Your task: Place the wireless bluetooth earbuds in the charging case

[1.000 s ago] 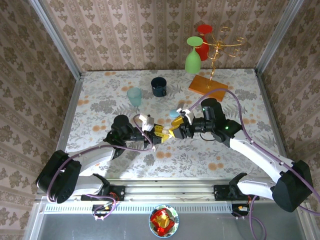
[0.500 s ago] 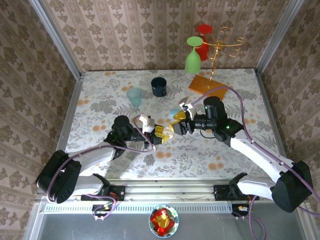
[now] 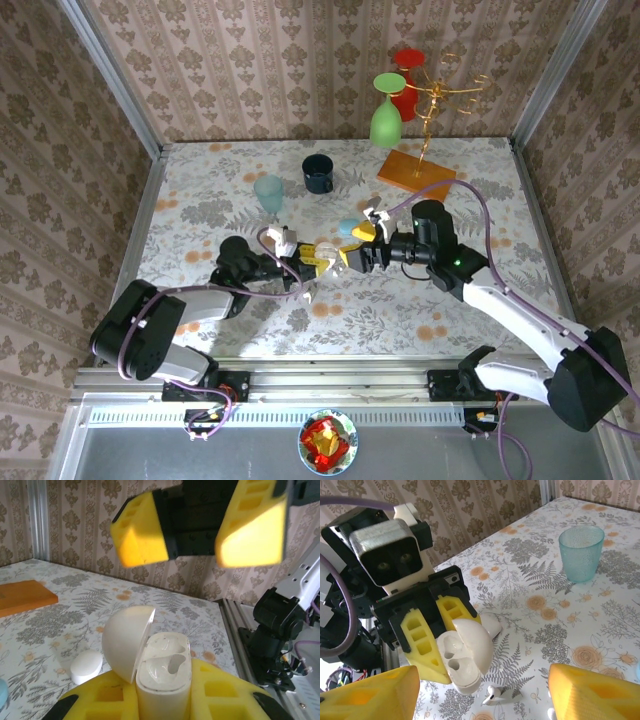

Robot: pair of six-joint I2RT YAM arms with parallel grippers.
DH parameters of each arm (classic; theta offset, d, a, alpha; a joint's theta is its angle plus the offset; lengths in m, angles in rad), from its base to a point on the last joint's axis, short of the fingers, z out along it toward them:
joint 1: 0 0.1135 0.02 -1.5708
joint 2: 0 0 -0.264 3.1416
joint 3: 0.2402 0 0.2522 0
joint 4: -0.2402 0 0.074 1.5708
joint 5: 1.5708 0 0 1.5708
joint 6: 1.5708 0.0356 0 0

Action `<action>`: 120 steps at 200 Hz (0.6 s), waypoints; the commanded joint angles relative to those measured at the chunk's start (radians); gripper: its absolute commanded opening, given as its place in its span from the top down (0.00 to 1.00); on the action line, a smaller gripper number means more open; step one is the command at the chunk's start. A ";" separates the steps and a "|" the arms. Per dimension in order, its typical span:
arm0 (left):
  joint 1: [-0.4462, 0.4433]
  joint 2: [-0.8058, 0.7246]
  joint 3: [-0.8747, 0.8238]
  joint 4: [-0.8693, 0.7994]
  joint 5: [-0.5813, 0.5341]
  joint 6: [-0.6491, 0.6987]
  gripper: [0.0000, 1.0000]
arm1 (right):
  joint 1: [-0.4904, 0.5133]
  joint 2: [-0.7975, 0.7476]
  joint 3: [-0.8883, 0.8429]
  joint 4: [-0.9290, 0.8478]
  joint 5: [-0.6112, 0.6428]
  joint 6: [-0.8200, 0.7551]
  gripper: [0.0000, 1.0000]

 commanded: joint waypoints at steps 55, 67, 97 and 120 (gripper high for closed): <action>-0.022 -0.024 0.034 0.082 0.076 -0.088 0.98 | 0.028 0.110 0.031 0.080 -0.094 0.012 0.45; -0.030 -0.015 0.041 0.083 0.103 -0.091 0.98 | 0.031 0.113 0.032 0.088 -0.095 0.017 0.48; -0.035 -0.008 0.046 0.083 0.118 -0.104 0.98 | 0.039 0.130 0.038 0.109 -0.106 0.028 0.56; -0.038 -0.007 0.055 0.083 0.126 -0.108 0.97 | 0.042 0.141 0.042 0.107 -0.115 0.015 0.64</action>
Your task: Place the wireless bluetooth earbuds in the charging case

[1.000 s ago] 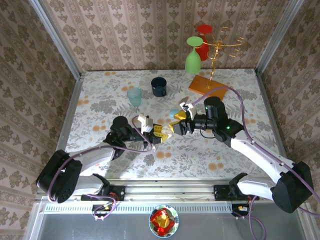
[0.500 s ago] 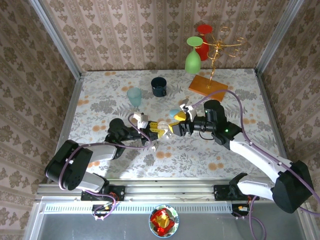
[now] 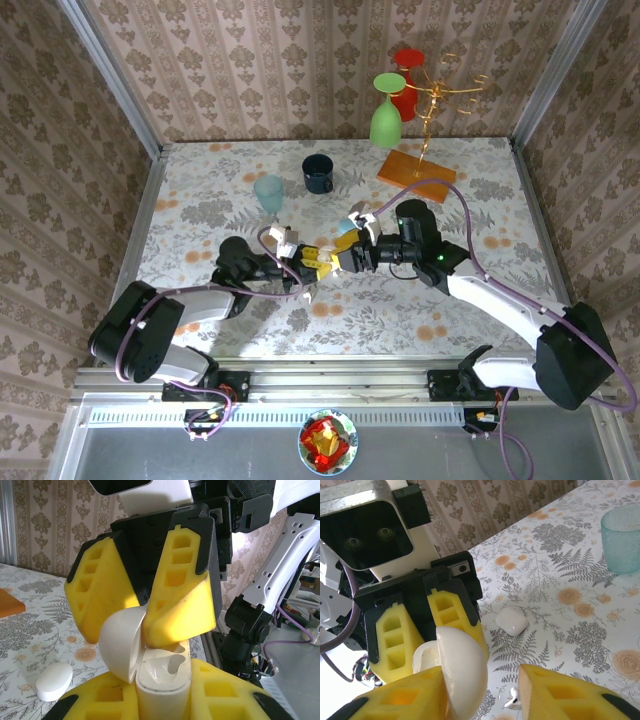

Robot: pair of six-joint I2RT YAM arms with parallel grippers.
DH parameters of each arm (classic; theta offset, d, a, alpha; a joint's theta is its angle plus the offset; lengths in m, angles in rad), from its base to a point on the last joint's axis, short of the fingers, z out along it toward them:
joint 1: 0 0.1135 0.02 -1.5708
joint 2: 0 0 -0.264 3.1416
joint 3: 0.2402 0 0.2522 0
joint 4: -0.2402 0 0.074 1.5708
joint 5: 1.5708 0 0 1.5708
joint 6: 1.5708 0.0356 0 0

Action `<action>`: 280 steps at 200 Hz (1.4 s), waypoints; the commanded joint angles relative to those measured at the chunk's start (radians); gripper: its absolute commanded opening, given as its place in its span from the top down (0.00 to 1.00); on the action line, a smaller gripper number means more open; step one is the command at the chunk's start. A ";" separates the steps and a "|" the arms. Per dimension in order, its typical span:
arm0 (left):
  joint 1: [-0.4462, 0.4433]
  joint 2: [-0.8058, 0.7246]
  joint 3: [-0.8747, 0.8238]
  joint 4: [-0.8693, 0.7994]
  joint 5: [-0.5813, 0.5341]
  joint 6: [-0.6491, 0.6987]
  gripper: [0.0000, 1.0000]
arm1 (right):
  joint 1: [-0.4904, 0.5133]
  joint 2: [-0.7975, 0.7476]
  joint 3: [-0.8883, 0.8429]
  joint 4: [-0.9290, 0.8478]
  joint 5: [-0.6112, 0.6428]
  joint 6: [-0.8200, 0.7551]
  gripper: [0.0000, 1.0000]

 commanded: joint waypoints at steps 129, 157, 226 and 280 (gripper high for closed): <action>-0.008 0.026 0.055 0.054 0.023 -0.024 0.65 | 0.020 -0.042 0.006 0.020 0.024 -0.066 0.86; -0.009 0.024 0.054 0.054 0.017 -0.024 0.58 | 0.018 -0.045 0.000 0.038 0.033 -0.059 0.87; -0.009 0.026 0.043 0.054 0.013 -0.032 0.56 | 0.020 -0.071 -0.009 0.038 0.061 -0.064 0.87; -0.012 0.021 0.052 0.055 0.021 -0.035 0.85 | 0.022 -0.054 0.000 0.026 0.040 -0.062 0.86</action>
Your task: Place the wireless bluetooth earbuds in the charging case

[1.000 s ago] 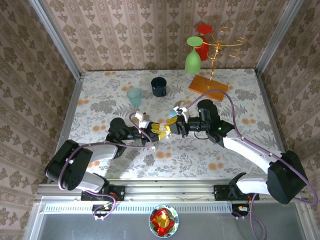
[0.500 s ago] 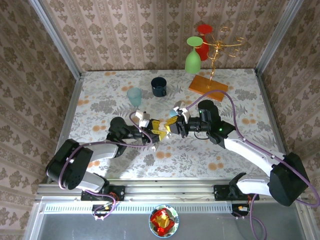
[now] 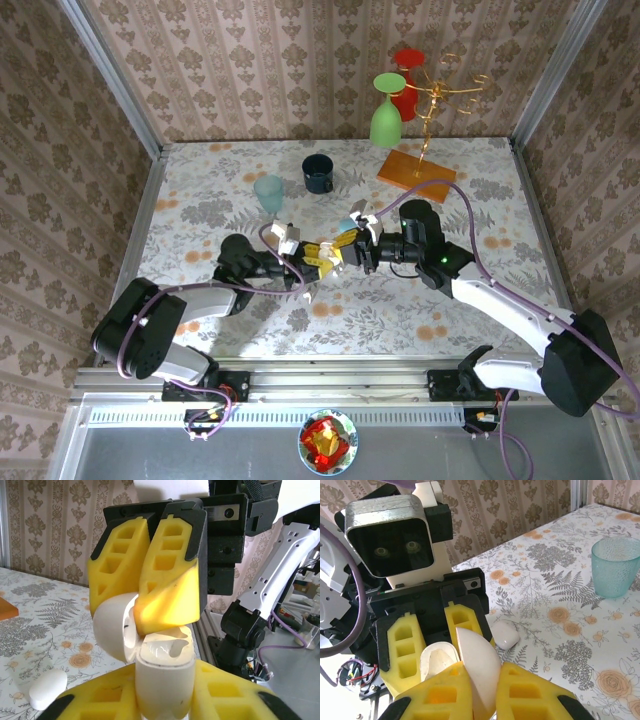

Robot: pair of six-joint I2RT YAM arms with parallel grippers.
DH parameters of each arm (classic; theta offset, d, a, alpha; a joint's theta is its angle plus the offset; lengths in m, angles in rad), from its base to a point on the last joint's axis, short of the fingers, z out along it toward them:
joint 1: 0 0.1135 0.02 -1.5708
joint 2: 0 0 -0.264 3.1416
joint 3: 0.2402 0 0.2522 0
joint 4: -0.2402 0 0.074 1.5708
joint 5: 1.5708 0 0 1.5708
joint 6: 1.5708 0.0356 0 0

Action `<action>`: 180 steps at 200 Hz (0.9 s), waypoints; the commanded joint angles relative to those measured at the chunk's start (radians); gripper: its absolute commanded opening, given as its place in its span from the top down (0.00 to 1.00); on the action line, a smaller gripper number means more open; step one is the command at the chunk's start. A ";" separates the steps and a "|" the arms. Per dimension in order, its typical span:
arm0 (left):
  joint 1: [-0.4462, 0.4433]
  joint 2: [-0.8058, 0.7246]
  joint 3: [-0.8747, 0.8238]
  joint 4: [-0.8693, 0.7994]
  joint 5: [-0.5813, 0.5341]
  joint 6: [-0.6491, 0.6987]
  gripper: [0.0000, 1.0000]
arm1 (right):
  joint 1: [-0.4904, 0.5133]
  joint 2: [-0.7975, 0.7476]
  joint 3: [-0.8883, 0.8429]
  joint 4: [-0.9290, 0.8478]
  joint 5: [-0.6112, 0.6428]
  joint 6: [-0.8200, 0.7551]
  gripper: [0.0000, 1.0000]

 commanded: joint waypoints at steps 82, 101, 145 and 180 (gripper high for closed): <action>0.017 -0.008 -0.013 0.039 -0.077 0.076 0.92 | -0.023 -0.067 -0.024 0.099 0.011 0.114 0.33; 0.039 -0.025 -0.037 0.040 -0.129 0.116 0.92 | -0.040 -0.087 -0.052 0.128 0.037 0.154 0.33; 0.069 -0.057 -0.079 0.045 -0.277 0.155 0.93 | -0.092 -0.111 -0.145 0.195 0.217 0.357 0.34; 0.099 -0.092 -0.109 0.044 -0.344 0.141 0.94 | -0.092 -0.045 -0.097 -0.065 0.392 0.450 0.37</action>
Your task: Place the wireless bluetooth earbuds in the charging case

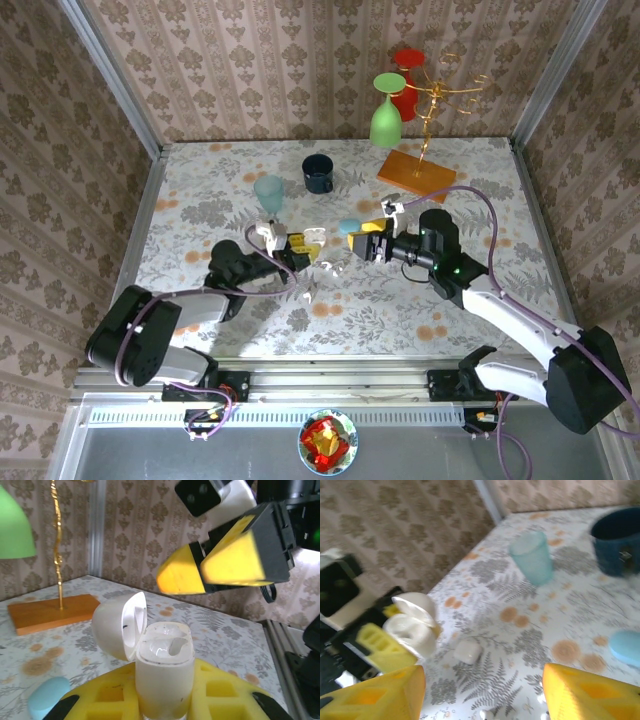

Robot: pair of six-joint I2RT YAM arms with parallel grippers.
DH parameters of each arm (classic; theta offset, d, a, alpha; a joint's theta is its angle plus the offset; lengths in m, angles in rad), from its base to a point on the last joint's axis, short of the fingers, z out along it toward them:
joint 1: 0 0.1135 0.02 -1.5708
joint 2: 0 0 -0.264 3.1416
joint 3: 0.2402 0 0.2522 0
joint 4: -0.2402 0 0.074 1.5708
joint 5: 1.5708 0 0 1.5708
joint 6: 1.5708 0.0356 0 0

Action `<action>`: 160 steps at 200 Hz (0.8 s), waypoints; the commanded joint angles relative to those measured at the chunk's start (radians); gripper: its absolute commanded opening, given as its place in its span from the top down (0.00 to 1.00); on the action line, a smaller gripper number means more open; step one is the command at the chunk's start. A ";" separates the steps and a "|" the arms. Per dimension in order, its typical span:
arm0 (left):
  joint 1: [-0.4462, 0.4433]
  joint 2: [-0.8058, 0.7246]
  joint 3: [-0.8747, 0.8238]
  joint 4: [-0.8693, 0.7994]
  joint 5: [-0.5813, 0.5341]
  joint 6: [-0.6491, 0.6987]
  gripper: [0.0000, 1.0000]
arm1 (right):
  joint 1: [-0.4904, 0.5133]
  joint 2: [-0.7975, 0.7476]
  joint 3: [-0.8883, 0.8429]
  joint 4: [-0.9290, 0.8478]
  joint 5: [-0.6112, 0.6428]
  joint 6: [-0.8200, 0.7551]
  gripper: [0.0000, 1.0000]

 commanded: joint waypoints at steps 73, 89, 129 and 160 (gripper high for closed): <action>0.037 -0.067 -0.036 0.039 -0.082 0.023 0.95 | 0.041 0.447 0.301 -0.485 0.126 0.036 0.40; 0.038 -0.070 -0.040 0.035 -0.099 0.021 0.95 | 0.053 0.543 0.366 -0.501 0.088 0.016 0.41; 0.038 -0.079 -0.063 0.036 -0.115 0.012 0.95 | 0.074 0.722 0.508 -0.532 0.053 -0.018 0.42; 0.038 -0.092 -0.072 0.034 -0.112 0.014 0.95 | 0.076 0.821 0.584 -0.558 0.019 -0.044 0.42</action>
